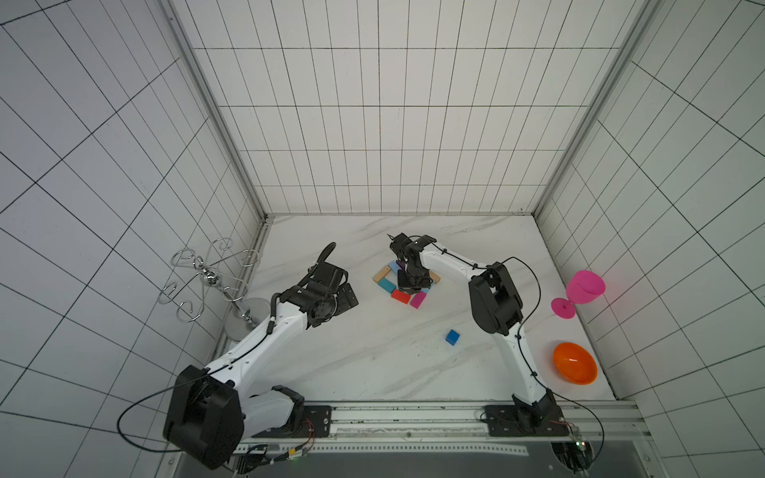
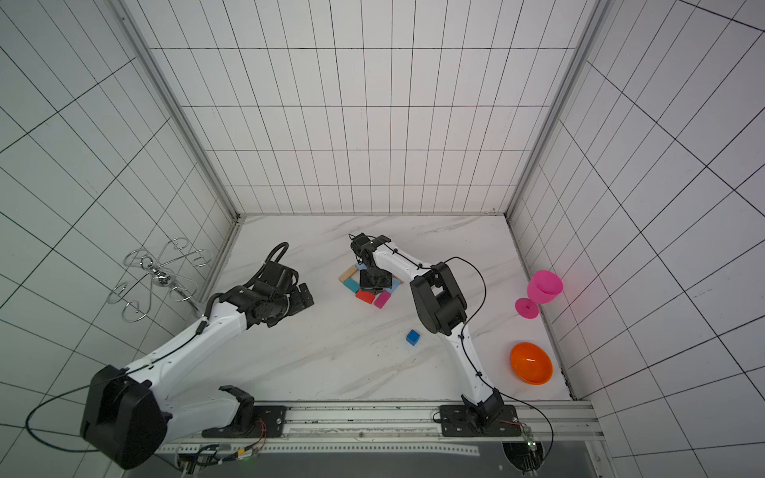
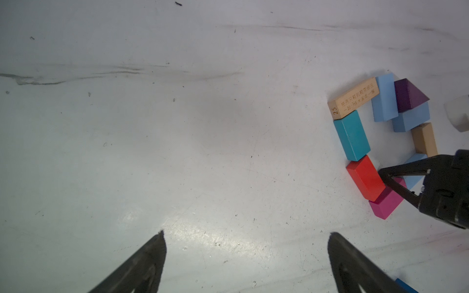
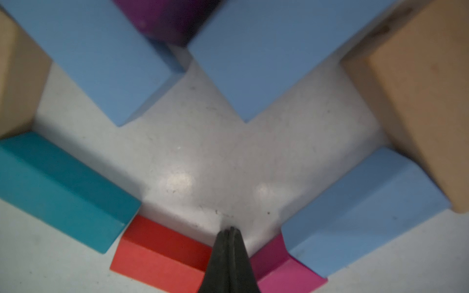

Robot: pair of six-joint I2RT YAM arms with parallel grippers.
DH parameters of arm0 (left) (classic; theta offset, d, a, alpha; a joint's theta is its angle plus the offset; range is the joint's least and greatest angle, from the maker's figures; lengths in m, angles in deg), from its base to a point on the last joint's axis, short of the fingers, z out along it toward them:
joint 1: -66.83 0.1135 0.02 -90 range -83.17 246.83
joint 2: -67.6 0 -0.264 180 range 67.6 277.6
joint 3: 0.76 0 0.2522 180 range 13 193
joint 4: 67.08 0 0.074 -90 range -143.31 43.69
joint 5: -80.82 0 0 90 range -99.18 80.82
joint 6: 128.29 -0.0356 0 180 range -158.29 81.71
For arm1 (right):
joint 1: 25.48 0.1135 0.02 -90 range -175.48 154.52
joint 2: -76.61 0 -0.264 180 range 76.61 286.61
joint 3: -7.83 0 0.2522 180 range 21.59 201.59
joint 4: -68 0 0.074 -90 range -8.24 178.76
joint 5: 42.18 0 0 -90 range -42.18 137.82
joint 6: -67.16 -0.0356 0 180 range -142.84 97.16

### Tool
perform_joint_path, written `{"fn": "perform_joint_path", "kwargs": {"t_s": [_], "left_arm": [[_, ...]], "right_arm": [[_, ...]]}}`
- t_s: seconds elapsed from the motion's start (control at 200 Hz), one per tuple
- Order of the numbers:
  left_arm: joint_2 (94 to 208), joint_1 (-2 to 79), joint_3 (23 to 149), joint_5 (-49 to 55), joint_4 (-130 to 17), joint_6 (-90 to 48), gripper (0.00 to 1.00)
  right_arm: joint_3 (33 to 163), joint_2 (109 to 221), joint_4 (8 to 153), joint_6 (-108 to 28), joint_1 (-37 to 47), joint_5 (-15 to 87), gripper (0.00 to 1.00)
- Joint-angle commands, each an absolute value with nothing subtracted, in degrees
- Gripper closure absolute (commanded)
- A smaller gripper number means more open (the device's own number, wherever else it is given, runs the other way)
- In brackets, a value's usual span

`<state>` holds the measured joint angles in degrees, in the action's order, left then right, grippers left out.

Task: Assemble a heart with building blocks
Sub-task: Adjust the building block at the center of the board.

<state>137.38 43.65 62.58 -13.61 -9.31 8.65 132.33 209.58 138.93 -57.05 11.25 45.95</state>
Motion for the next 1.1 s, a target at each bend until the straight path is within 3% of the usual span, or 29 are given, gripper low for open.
{"fn": "perform_joint_path", "kwargs": {"t_s": [0.0, 1.094], "left_arm": [[136.0, 43.8, 61.7, -14.7, -8.8, 8.3, 0.02], [136.5, 43.8, 61.0, -14.0, -10.2, 9.1, 0.02]], "right_arm": [[133.5, 209.7, 139.8, -56.3, 10.9, 47.2, 1.0], [128.3, 207.0, 138.0, -57.8, 11.7, 46.3, 1.0]]}}
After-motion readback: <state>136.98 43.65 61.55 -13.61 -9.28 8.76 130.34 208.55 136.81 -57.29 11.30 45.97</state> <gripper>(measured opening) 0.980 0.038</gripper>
